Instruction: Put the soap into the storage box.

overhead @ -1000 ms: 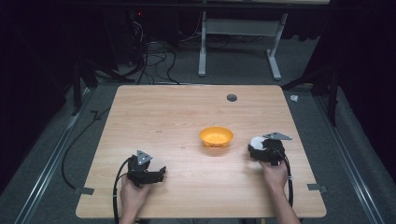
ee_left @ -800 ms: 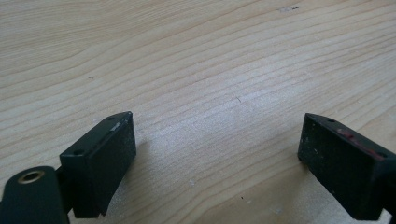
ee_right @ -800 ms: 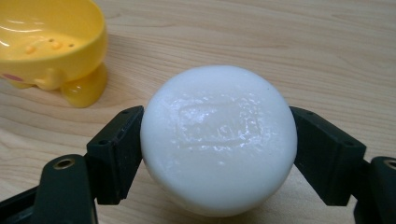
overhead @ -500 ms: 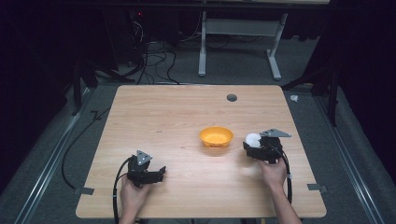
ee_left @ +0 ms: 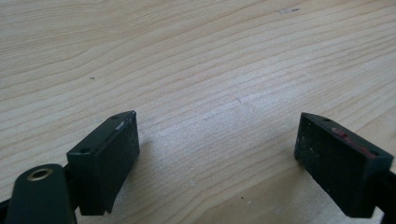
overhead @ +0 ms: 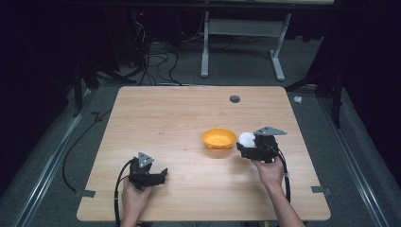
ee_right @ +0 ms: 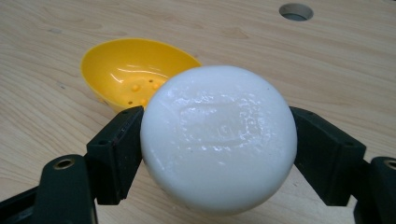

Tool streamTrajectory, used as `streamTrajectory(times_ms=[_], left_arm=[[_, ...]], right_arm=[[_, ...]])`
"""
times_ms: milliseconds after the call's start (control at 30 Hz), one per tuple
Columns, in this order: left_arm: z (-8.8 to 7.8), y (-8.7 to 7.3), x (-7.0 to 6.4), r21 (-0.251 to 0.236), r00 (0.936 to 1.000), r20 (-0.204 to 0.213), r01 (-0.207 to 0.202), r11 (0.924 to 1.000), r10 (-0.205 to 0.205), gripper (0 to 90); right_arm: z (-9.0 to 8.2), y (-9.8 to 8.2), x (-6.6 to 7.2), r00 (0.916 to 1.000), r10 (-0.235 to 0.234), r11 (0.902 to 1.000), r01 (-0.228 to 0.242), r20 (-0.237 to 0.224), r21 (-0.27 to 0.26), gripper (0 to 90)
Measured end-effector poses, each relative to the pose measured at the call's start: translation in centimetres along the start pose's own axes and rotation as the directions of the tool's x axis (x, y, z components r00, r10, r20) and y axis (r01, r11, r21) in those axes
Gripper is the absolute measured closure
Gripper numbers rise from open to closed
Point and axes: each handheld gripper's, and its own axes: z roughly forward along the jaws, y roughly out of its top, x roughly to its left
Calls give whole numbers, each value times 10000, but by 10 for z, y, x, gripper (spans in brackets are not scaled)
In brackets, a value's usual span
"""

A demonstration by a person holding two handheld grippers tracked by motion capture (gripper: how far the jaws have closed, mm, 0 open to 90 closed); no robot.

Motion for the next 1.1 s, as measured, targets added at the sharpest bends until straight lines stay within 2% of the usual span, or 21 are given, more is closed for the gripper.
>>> streamTrajectory(times_ms=[333,700,1100], left_arm=[[0,0,0,-1,10000,-8,-3,10000,3,145],[0,0,0,-1,10000,-10,-3,10000,3,145],[0,0,0,-1,10000,-8,0,10000,0,145]], right_arm=[[1,17,15,9986,-334,9994,336,-415,45,236],[7,30,29,9953,-682,9975,692,-686,128,236],[18,43,39,9927,-843,9958,870,-866,280,236]])
